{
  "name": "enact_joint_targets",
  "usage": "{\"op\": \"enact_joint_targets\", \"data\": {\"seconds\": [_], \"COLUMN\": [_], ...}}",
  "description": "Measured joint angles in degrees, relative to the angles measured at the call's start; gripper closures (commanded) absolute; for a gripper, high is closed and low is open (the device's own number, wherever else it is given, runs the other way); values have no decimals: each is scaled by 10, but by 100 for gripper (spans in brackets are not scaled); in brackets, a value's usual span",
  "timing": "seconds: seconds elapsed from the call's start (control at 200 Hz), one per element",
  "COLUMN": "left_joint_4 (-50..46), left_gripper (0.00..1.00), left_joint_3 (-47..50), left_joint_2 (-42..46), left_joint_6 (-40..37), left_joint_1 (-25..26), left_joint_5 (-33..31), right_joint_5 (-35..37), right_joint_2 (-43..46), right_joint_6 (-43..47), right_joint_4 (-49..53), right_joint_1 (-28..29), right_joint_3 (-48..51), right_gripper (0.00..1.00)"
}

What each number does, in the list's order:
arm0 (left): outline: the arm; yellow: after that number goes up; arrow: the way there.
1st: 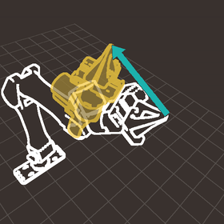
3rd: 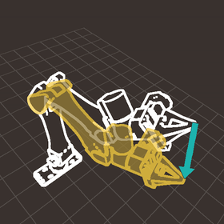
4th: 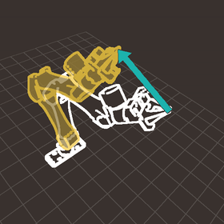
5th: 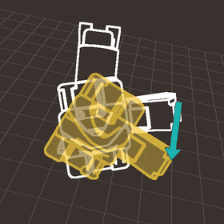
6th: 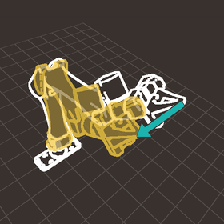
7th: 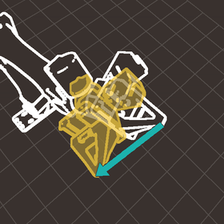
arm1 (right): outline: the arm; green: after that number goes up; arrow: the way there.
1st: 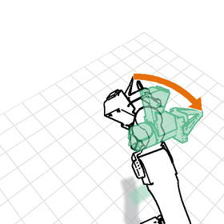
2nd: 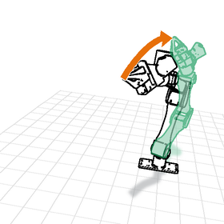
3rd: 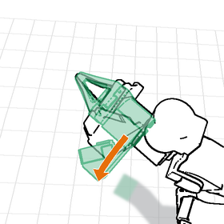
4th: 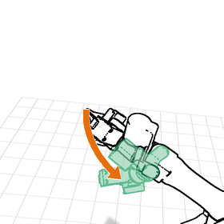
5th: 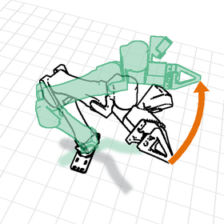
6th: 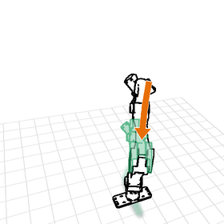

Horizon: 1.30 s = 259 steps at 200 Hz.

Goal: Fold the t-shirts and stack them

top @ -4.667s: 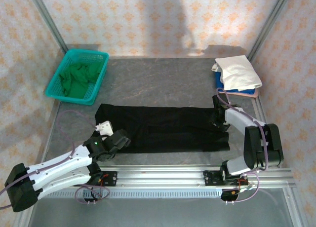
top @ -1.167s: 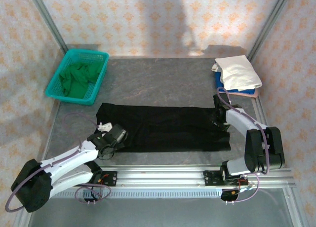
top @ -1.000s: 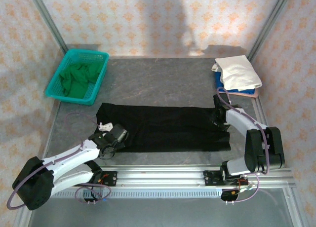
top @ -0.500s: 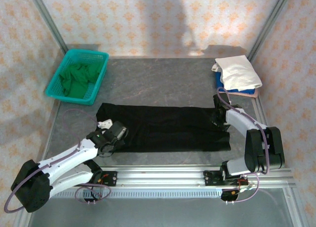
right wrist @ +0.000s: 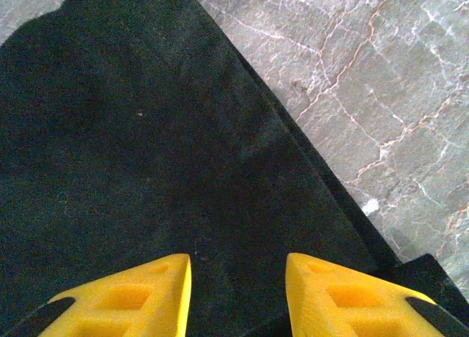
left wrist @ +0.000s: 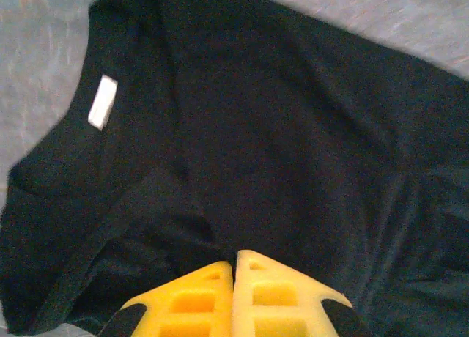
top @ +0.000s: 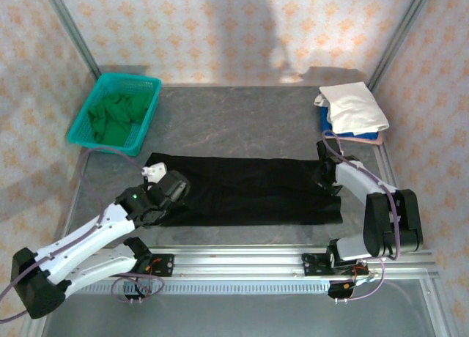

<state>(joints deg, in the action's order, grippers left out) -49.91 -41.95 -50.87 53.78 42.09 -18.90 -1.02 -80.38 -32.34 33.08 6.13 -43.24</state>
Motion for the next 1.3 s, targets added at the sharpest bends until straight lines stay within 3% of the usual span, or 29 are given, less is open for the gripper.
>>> {"op": "enact_joint_targets", "data": {"seconds": [0.27,0.661,0.841,1.096,1.296], "left_joint_4": [-111,-207,-205,-182,-182], "left_gripper": [100,100,100,100,100], "left_joint_3": [-68,-145,-95,6,-13], "left_joint_2": [-84,-75,-91,-68,-67], "left_joint_6": [43,48,57,80,79], "left_joint_1": [78,78,78,78,78], "left_joint_5": [-61,-101,-85,-50,-56], "right_joint_5": [0,-1,-1,0,0], "right_joint_2": [6,-27,-29,-27,-13], "right_joint_6": [0,-3,-4,-4,-6], "right_joint_4": [0,-16,-23,-25,-23], "right_joint_1": [0,-7,-8,-14,-14], "right_joint_3": [1,14,16,17,16], "right_gripper": [58,61,70,94,99]}}
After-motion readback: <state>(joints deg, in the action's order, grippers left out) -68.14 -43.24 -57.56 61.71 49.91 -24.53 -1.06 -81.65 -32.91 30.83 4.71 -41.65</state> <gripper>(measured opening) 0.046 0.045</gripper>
